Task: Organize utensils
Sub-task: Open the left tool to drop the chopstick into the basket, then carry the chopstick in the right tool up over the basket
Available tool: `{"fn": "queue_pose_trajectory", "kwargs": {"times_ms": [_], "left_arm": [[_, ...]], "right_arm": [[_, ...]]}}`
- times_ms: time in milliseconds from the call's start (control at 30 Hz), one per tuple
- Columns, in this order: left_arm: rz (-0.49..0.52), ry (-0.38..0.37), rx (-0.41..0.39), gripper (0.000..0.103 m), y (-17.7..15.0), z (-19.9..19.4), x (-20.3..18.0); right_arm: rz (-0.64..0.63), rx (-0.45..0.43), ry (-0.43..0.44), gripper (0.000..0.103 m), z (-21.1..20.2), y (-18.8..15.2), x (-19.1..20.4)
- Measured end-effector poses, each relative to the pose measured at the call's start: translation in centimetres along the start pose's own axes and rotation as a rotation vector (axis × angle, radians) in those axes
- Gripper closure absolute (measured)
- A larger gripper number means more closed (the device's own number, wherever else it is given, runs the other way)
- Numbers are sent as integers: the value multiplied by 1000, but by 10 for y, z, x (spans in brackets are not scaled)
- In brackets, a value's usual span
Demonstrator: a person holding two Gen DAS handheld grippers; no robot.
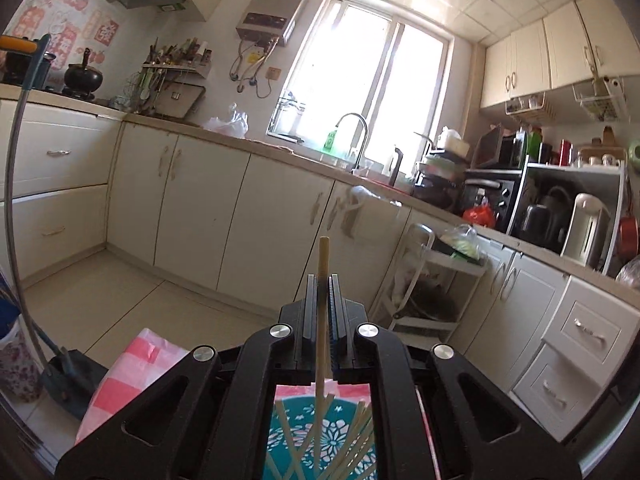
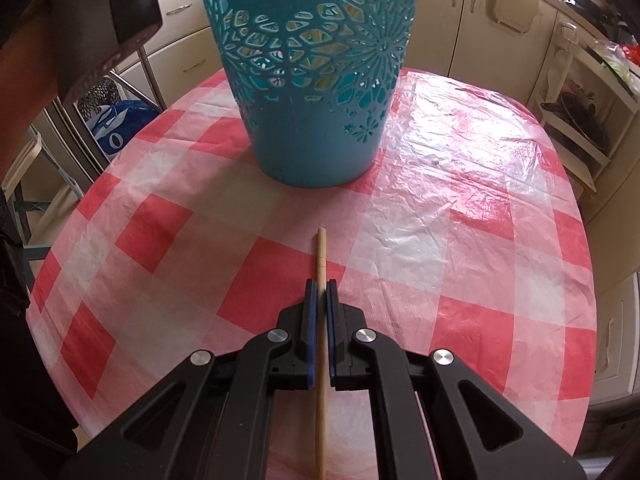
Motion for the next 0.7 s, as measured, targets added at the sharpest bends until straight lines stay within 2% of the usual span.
{"fn": "queue_pose_trajectory", "kwargs": {"times_ms": [167,300,400,467,500,533,600,633,700], "left_arm": [[21,-1,73,98,-17,0,-1],[23,8,128,96,-33,-13,6],[-9,24,161,85,-49,-30,20],[-38,41,187,75,-61,-44,32],[-55,49,202,74,-68,-50,38],[-66,51,215,73,-73,-54,42],[-88,57,246,72,-85,-64,50],[-94,59,253,72,-88,-67,53],[-104,60,265,70,-93,-73,56]], "right_arm": [[-29,1,-19,98,0,-1,4],[-7,6,8,98,0,-2,-1],[51,13,75,98,-4,-4,-11],[101,-13,116,97,-13,-3,-23],[127,-24,134,97,-18,-3,-30],[153,-33,140,96,-21,-3,-37],[160,-37,125,82,-24,-4,-43],[155,-34,124,79,-24,-4,-43],[146,-33,134,77,-24,-4,-38]]}}
Point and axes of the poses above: each gripper's, at about its wrist camera, not at the fingertips, and z roughly the way its jaws point, x to its left, y to its top, the point moved 6 cm from there along z, roughly the way its jaws point, and after that the axes turned 9 degrees about x, right-handed, at the moved point
